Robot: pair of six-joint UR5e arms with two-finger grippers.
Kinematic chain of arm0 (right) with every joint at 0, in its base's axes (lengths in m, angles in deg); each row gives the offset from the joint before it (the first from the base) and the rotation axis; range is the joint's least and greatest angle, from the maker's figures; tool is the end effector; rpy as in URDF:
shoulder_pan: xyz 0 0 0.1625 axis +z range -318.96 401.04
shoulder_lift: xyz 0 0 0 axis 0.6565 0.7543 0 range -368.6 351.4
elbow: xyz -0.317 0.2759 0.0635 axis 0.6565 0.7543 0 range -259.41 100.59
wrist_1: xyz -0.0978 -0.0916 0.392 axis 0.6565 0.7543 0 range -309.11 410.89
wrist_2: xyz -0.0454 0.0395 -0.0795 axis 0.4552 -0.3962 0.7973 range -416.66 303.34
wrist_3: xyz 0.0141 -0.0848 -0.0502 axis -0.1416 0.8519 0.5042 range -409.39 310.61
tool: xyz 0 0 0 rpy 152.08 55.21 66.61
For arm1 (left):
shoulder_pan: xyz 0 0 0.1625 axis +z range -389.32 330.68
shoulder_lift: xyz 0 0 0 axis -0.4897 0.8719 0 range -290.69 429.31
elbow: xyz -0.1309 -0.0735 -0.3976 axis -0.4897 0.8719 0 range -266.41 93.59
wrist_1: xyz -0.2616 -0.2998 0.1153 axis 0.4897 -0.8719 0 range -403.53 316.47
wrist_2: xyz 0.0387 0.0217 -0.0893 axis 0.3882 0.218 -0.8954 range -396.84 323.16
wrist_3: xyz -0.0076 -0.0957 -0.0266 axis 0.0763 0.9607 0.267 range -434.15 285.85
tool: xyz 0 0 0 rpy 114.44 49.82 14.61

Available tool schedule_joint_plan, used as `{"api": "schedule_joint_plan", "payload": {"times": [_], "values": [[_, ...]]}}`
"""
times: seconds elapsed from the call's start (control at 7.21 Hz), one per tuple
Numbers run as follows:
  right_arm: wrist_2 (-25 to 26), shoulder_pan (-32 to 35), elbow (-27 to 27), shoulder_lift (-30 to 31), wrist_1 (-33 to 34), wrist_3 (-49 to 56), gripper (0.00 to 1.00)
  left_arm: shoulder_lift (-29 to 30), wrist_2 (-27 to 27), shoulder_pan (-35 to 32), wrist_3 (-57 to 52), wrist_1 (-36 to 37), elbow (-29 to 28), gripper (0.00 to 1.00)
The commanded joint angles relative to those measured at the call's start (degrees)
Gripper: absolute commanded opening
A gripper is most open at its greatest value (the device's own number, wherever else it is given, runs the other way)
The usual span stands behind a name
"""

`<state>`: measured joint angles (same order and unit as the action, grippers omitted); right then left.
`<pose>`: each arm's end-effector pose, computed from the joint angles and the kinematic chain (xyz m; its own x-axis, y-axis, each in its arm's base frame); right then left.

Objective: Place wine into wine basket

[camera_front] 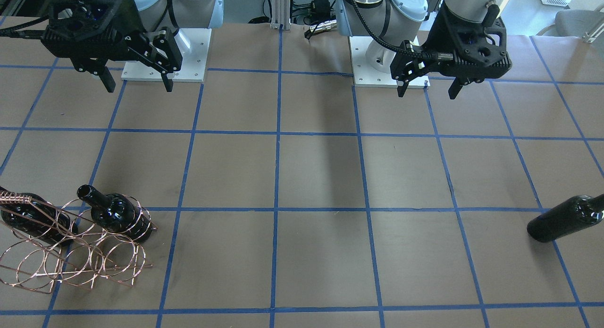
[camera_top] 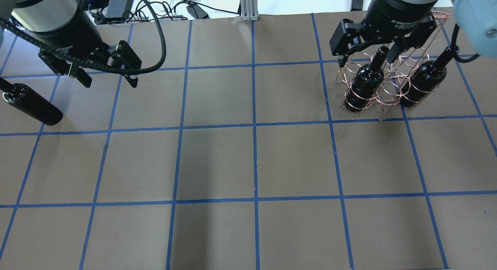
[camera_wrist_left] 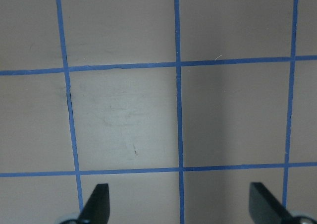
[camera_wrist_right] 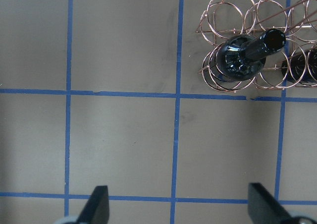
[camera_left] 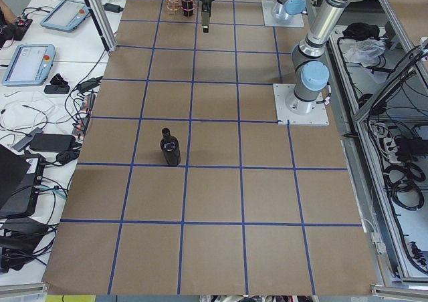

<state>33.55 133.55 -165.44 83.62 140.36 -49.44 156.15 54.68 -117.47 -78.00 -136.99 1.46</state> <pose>0.1540 -0.4763 0.5403 -0.9991 -0.0427 0.0035 -0.0429 0.9942 -0.0986 -0.1154 -0.4739 0.5267 -0.9990 0.0341 -0.0287 0.0350 0.9989 -0.0302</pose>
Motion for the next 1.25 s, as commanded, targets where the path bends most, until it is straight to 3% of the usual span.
{"api": "schedule_joint_plan", "payload": {"times": [0.0, 0.28, 0.42, 0.69, 1.11], "values": [[0.05, -0.05, -0.1, -0.1, -0.09, -0.21, 1.0, 0.43, 0.06, 0.08, -0.1, 1.17, 0.12, 0.97], [0.84, -0.22, -0.19, 0.08, -0.26, -0.31, 1.0, 0.96, 0.41, 1.66, -7.78, 5.03, 0.2, 0.97], [0.84, -0.22, -0.19, 0.07, -0.79, -0.39, 1.0, 1.31, 0.24, 6.97, -14.27, 5.39, 1.25, 0.93], [1.02, -0.22, -0.19, 0.34, -1.23, -0.66, 1.0, 2.45, -0.29, 21.98, -29.49, 6.53, 2.49, 0.94], [1.11, -0.22, -0.28, 0.34, -2.82, -0.66, 1.0, 11.04, -0.55, 33.71, -40.94, 24.76, 2.49, 1.0]]}}
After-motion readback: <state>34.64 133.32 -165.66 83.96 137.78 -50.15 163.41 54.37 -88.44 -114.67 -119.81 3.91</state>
